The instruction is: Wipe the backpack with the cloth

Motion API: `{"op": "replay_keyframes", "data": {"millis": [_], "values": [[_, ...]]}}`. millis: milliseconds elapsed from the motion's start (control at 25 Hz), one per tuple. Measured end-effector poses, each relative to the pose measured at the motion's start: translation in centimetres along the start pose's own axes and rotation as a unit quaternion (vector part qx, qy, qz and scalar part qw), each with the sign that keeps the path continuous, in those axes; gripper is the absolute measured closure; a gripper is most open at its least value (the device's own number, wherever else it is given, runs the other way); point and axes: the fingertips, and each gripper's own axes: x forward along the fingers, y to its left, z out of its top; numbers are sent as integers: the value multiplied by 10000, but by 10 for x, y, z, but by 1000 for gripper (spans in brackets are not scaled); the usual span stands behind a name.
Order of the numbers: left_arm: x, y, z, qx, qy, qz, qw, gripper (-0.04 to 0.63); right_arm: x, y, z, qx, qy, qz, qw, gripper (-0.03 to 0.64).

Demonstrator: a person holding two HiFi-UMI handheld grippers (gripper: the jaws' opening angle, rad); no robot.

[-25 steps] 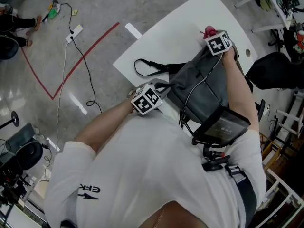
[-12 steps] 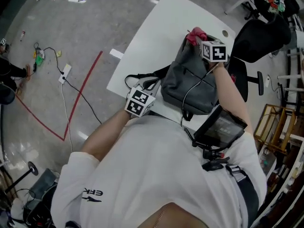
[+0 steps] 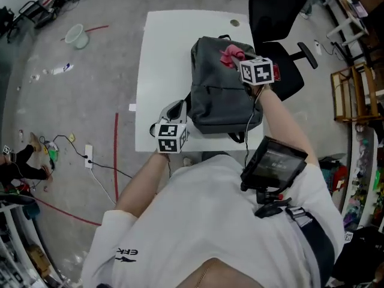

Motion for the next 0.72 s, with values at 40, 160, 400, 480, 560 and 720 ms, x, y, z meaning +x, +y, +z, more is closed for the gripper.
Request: {"op": "replay_keyframes", "data": {"millis": [40,160,400,480,560,720], "values": [[4,-3,2,27,-3,-34,10000,592,-3,-5,-3,23,9,-32,10000,488],[17,-10,7,115,46,-107,9999,592,-7,-18,-5,93,-6,-92,9999,488],[42,-24,15,295,186,-208,9992,592,8,-43,15,17,-14,14,10000,488],[50,-26,18,323,228,-192,9990,592,23,-49,27,-67,6,103,9999,488],[58,-27,20,322,276,-172,9990,592,42,-56,38,-122,48,194,9997,488],[77,-32,19,281,417,-96,9987,592,84,-73,52,-199,146,324,9992,488]]}}
